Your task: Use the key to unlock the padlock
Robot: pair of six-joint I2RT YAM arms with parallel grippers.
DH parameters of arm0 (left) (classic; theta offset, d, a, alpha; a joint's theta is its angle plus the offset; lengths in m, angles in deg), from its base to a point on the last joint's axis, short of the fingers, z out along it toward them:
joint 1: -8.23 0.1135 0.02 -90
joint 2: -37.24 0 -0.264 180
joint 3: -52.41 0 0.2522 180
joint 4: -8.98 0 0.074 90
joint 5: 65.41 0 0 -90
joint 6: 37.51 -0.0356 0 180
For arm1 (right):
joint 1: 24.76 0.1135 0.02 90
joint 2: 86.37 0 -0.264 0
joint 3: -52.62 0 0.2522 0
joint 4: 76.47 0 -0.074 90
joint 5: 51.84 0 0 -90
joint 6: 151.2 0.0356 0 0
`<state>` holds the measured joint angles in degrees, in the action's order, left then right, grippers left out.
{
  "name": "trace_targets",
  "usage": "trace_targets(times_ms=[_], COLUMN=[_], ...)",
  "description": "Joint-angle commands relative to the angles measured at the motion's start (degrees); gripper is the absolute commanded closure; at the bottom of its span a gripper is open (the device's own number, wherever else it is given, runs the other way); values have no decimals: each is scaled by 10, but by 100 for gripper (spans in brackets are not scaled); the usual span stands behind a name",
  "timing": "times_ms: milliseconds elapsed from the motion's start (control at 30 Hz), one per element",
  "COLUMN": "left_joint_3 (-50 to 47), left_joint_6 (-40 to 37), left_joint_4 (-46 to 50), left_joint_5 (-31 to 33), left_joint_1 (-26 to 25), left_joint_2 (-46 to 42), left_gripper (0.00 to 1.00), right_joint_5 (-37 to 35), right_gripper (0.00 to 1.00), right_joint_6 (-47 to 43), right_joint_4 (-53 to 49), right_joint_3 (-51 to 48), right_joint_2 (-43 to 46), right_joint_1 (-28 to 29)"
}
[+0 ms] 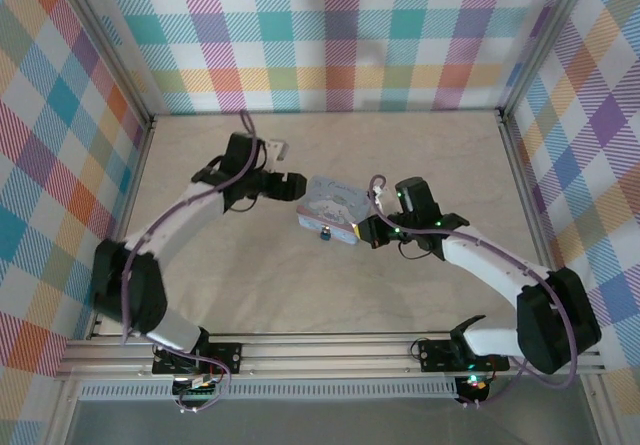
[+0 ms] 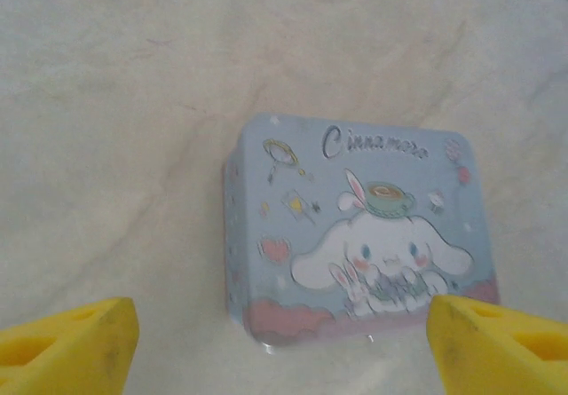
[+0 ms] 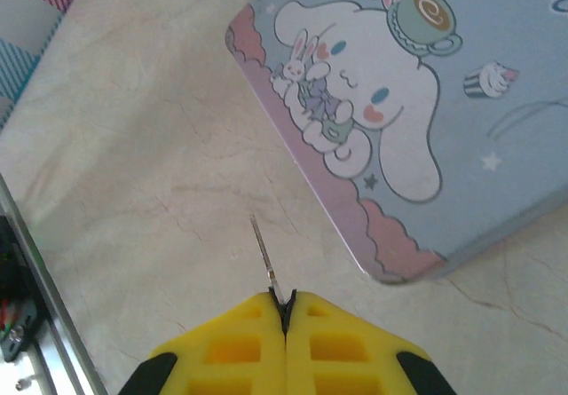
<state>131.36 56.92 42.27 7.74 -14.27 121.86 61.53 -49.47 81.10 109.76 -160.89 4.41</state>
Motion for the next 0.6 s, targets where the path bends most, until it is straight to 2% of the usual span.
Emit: trace_targets(times_ms=[0, 133, 233, 400, 567], left_joint_3=[-95, -201, -254, -290, -275], left_joint_6=[53, 117, 156, 189, 196], left_joint_4=[-81, -135, -183, -259, -292], left_joint_5=[-3, -31, -45, -64, -56], left_joint_1=[-12, -28, -45, -70, -101], left_joint_2=[-67, -135, -152, -120, -56], left_gripper=[14, 13, 13, 16, 23], right_joint_5=[41, 64, 69, 52, 18], right_gripper=[100, 100, 100, 100, 100], right_joint_6=[37, 63, 91, 125, 150], right_joint_4=[55, 81, 103, 102, 79], right_joint_3=[28, 52, 71, 109, 129], right_joint_2=[-27, -77, -113, -163, -199], right_joint_1=[-6, -12, -17, -21, -25])
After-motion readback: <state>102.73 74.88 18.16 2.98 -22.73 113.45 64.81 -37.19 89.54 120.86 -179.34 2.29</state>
